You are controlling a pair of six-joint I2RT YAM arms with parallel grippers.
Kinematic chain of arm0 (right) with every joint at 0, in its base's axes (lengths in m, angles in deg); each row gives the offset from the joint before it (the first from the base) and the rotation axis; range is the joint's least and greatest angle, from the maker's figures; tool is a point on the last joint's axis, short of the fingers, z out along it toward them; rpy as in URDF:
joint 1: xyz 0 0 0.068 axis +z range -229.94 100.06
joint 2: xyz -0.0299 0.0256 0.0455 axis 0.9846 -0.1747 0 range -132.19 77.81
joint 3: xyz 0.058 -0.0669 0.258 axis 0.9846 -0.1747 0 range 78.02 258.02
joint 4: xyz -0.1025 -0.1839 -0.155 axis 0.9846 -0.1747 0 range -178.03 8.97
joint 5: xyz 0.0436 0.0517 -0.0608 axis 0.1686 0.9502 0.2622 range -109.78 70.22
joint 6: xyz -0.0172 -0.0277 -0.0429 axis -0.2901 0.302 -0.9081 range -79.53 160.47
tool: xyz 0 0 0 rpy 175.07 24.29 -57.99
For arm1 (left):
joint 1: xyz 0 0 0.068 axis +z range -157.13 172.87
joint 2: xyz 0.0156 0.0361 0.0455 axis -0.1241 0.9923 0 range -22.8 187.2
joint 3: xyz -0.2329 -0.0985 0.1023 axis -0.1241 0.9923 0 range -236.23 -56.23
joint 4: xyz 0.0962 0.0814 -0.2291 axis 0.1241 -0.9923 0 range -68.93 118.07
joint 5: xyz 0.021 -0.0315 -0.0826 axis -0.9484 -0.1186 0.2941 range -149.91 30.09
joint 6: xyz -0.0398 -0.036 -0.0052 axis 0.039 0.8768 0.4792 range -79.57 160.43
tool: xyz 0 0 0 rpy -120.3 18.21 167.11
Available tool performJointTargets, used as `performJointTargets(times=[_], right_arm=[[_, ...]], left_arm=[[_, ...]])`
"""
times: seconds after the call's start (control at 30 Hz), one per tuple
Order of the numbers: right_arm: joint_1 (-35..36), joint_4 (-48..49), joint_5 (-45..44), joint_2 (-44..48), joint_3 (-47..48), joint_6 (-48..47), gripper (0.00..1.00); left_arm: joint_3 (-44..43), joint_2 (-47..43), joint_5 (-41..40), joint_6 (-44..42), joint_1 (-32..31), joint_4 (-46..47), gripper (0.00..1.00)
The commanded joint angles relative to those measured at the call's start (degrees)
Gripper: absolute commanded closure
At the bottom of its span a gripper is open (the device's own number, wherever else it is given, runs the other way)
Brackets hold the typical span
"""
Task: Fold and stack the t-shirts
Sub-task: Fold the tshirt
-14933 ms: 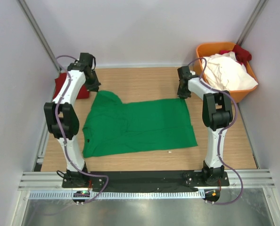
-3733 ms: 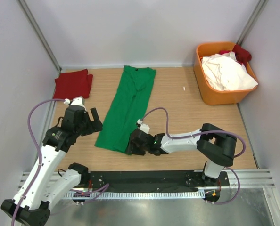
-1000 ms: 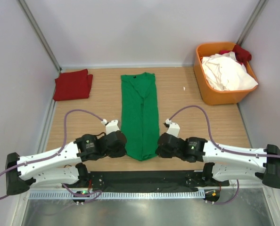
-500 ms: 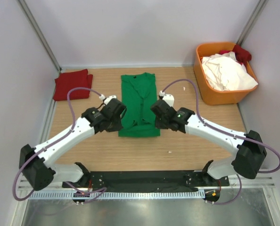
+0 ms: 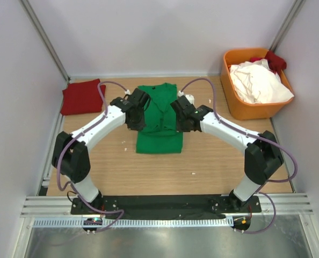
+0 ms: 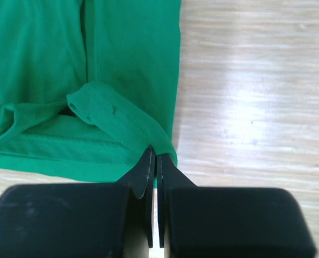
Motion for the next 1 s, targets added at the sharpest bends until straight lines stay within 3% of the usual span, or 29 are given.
performJointTargets(times=[0.0,0.2,0.33,0.4,0.43,0.47,0.57,0.63,0.77,0.93,0.97], right_arm=[[-1.3,1.7,1.8,-1.8,4.7,-3.4,0.99],[-3.7,3.7,5.3,-7.2,8.7,-6.1,0.99],[-6.4,3.7,6.0,-13.2,14.7,-7.6,0.99],[-7.6,2.9,4.4,-16.4,18.0,-8.2,0.96],[-9.0,1.3,3.4,-20.5,20.5,-8.3,0.89],[-9.8,-2.0,3.1,-22.9,25.8,-8.6,0.64],[-12.1,-5.7,3.1,-27.9,34.0,-10.5,0.25],[-12.9,-6.4,2.3,-27.3,36.0,-11.4,0.18],[-13.7,-4.5,2.1,-20.8,31.4,-11.8,0.16],[-13.7,0.9,10.1,-10.4,17.3,-8.7,0.15],[-13.7,4.2,15.5,-8.8,11.1,-7.0,0.15]], left_arm=[[-3.9,2.6,2.4,-3.8,2.2,0.6,1.00],[-10.6,9.1,3.8,-5.5,5.1,-0.5,1.00],[-19.2,15.8,4.6,-6.9,7.7,-2.7,1.00],[-25.4,21.9,5.5,-7.6,8.6,-3.8,0.95],[-28.3,24.3,7.1,-8.5,9.6,-5.2,0.87],[-31.5,30.0,7.4,-8.6,10.1,-8.7,0.66],[-45.3,36.3,8.5,-8.9,11.5,-17.4,0.40],[-51.1,37.1,6.2,-9.1,11.7,-19.4,0.34],[-46.1,29.2,2.6,-8.9,11.7,-17.0,0.27],[-25.7,16.6,3.9,-6.9,11.7,-8.6,0.27],[-22.1,12.8,4.9,-6.4,11.7,-6.7,0.28]])
